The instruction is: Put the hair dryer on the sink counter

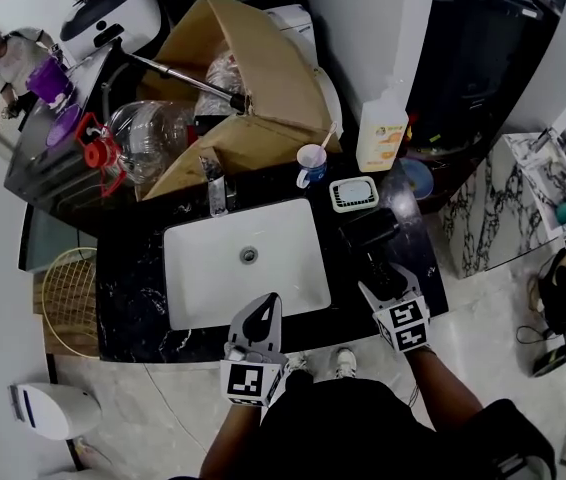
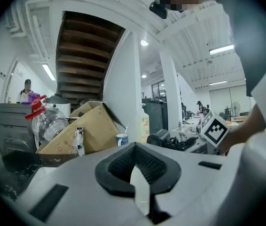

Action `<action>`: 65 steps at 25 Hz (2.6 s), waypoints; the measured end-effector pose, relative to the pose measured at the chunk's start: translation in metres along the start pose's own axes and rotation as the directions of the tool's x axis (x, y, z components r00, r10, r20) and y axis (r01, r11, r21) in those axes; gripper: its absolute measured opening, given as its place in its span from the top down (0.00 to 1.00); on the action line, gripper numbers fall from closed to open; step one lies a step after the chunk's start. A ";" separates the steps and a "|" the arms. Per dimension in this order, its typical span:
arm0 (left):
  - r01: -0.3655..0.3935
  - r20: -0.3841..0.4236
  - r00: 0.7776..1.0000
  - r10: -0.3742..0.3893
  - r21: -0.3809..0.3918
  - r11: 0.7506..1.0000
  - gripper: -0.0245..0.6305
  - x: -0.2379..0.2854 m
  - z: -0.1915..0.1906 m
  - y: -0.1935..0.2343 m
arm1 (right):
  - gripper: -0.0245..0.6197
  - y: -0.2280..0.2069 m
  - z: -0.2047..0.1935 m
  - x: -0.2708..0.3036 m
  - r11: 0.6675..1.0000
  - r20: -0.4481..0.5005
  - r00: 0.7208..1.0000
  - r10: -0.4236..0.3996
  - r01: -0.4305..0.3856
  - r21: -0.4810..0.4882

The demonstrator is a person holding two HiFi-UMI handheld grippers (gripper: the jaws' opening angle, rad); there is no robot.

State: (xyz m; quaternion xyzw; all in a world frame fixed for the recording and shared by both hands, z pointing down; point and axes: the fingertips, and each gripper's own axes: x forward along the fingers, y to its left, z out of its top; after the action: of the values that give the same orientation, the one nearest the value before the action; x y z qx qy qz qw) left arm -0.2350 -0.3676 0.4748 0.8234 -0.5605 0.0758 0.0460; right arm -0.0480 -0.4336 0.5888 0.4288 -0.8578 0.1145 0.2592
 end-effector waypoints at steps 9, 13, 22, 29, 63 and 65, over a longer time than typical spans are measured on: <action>0.043 -0.015 0.999 -0.043 0.006 0.999 0.97 0.005 -0.005 0.009 | 0.56 -0.012 -0.013 0.031 0.994 -0.114 0.992 -0.049 0.059 0.090; 0.049 -0.017 0.999 -0.049 0.006 0.999 0.97 0.004 -0.009 0.015 | 0.56 -0.017 -0.016 0.042 0.988 -0.135 0.988 -0.076 0.092 0.124; 0.051 -0.005 0.999 -0.051 0.008 0.999 0.97 0.004 -0.009 0.027 | 0.56 -0.024 -0.023 0.057 0.981 -0.209 0.973 -0.098 0.129 0.144; 0.029 0.032 0.999 -0.028 -0.026 0.999 0.97 0.000 0.003 0.040 | 0.56 -0.022 -0.024 0.063 0.978 -0.234 0.969 -0.081 0.122 0.168; 0.087 0.060 0.994 -0.088 0.029 0.996 0.97 -0.002 0.030 0.015 | 0.65 0.014 0.121 -0.064 0.993 0.282 0.952 -0.115 0.105 0.051; 0.100 0.082 0.991 -0.104 0.048 0.994 0.97 -0.001 0.036 0.012 | 0.71 0.013 0.137 -0.080 0.991 0.340 0.931 -0.130 0.123 0.043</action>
State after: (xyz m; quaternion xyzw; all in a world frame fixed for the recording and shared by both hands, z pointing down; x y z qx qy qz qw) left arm -0.2438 -0.3772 0.4395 0.8541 -0.5175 0.0507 0.0081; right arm -0.0664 -0.4288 0.4312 0.4992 -0.8591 0.0303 0.1086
